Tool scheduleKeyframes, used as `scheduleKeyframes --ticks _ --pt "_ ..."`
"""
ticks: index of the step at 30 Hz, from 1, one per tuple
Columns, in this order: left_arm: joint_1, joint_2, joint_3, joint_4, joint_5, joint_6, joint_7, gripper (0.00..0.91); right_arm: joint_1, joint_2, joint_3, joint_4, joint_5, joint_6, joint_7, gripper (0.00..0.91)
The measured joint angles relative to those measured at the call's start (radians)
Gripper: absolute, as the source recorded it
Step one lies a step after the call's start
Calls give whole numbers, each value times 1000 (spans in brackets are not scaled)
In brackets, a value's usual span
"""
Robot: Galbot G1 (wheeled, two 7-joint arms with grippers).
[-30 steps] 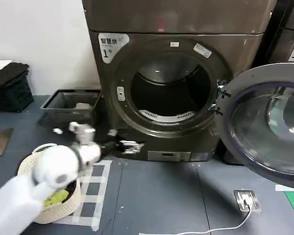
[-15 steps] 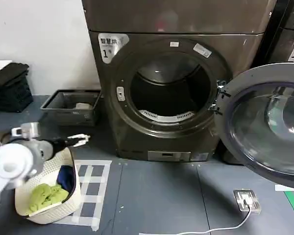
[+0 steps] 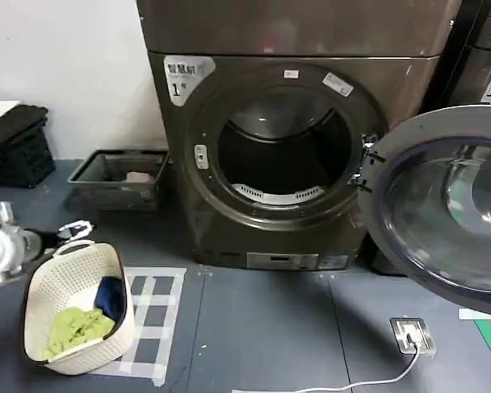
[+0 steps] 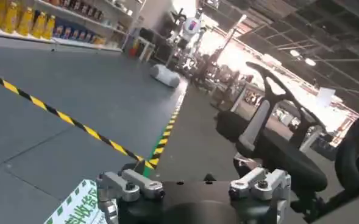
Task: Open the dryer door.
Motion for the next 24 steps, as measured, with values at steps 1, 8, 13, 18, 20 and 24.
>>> scheduleKeyframes --ticks 1,8,13,18,20,24 --pt "5 -1 -1 11 -1 0 -8 907 1 0 -2 0 0 2 0 907" --pt "34 4 -14 102 -65 0 -43 907 5 0 -9 -4 -1 13 -5 907" --pt "41 19 -14 199 -111 0 -44 907 10 0 -19 -10 -5 23 -8 907" --pt "57 23 3 258 -153 0 -42 907 13 1 -24 -8 -6 26 -10 907" --pt "62 24 2 273 -165 0 -46 907 13 1 -24 -10 -6 28 -11 907" --pt "73 33 -3 297 -196 0 -56 907 11 -1 -25 -18 -6 29 -12 907"
